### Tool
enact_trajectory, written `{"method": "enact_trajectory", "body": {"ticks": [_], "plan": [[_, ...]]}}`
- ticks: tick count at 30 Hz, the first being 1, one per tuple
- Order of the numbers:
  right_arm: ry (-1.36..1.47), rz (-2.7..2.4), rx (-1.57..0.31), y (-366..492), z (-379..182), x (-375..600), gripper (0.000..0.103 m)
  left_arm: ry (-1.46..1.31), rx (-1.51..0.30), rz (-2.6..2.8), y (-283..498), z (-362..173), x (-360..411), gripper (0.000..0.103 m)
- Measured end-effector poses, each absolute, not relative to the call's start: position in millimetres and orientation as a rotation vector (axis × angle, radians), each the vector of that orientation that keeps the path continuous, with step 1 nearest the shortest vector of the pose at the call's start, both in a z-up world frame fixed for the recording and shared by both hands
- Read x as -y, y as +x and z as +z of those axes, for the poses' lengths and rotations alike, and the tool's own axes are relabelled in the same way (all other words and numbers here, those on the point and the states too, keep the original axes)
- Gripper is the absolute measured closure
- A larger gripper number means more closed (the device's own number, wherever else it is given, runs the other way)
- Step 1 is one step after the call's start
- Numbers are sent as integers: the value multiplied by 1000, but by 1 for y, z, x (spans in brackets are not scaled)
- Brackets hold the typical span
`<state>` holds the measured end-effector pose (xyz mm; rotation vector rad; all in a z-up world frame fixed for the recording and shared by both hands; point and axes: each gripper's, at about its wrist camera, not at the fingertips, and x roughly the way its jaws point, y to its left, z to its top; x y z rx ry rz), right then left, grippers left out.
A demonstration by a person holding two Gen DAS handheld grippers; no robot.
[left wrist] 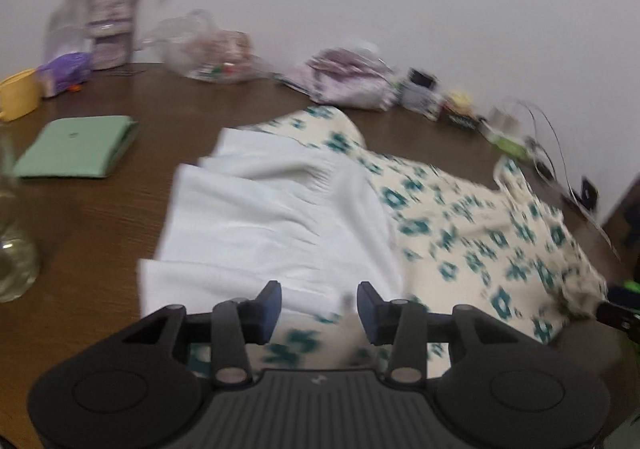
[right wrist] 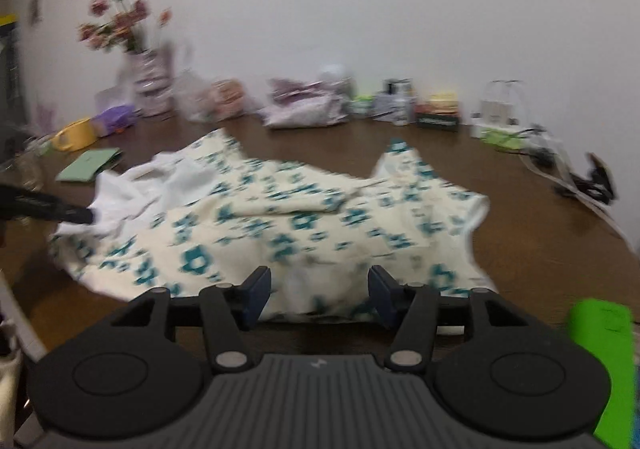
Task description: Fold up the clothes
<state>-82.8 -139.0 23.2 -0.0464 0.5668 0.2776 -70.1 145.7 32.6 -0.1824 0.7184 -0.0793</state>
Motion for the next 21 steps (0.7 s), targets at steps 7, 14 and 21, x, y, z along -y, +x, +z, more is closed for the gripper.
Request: {"method": "enact_trajectory", "body": {"ticks": [7, 14, 21], "plan": [[-144, 178, -632, -57, 3, 119, 103, -147, -742, -94, -66, 23, -121, 63], [-204, 146, -715, -101, 17, 159, 96, -174, -747, -134, -65, 29, -123, 62], [-54, 376, -551, -49, 29, 127, 56, -99, -741, -258, -50, 30, -77, 59]]}}
